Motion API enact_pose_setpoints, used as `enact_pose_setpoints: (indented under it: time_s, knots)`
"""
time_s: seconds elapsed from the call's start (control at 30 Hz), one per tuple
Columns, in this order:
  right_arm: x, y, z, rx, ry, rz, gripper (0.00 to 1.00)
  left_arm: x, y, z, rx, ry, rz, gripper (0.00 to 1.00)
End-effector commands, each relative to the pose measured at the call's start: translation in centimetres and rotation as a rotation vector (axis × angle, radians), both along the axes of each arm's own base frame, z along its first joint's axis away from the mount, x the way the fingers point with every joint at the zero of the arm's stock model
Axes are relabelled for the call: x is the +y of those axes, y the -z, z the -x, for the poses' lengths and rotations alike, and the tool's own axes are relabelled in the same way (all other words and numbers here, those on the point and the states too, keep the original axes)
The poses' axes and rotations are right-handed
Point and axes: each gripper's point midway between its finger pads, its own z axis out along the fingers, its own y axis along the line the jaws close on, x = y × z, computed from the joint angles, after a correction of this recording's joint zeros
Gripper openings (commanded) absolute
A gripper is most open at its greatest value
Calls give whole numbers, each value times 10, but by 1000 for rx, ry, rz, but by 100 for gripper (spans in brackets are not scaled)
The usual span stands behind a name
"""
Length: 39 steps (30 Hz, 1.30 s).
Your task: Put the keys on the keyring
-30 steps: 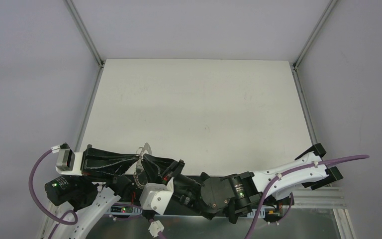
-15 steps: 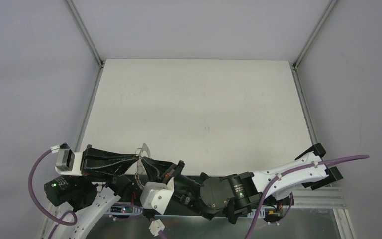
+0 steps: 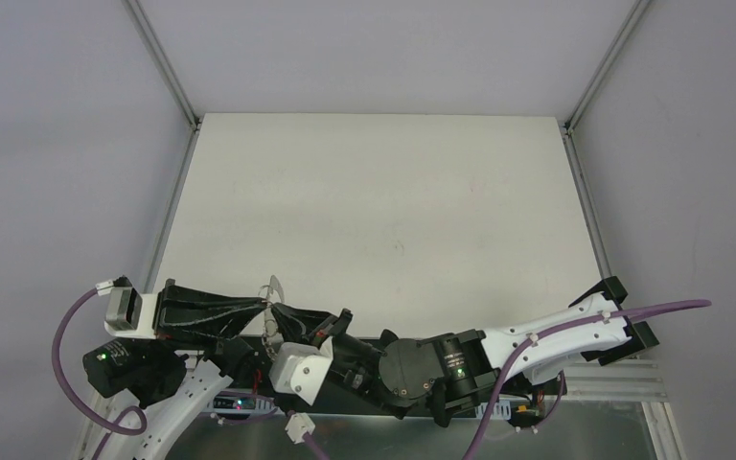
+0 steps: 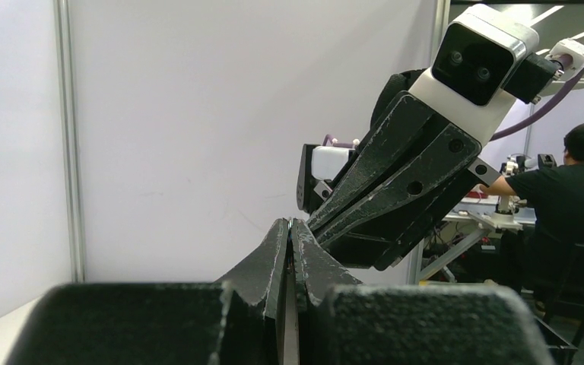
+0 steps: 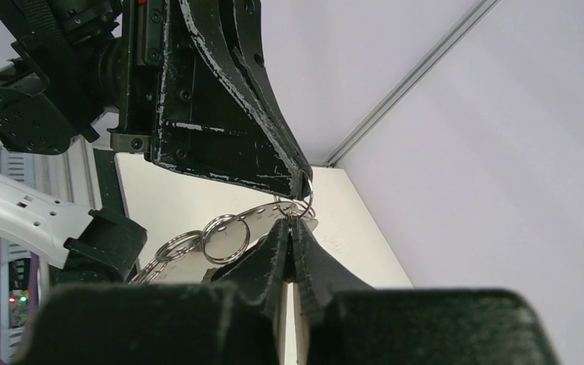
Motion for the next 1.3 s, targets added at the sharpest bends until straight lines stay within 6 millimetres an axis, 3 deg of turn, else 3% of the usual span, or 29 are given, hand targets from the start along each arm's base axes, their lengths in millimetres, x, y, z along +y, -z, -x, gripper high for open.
enact_pose_setpoints:
  time_s: [0.0,0.17,0.43,0.67,0.8,1.07,1.27]
  knots:
    - [-9,-13,-4,48,3,-67,12,14,-20,19,-85,-9,57,0]
    - [-19,-19,-4,98,-11,-106,29,12,-16,15,-68,-14,47,0]
    - [-48,-22,-15,204,15,-159,41,6,-9,2,-30,-40,16,0]
    - [-74,-3,-28,298,63,-155,51,-3,-3,-9,10,-31,-23,0]
    - [-103,13,-37,419,44,-139,54,-13,-3,-8,41,20,-80,0]
    - [-154,32,-23,610,-156,-127,59,-29,-3,-1,122,179,-155,0]
    - [-165,55,-6,679,-255,-53,62,-43,-6,3,177,333,-195,0]
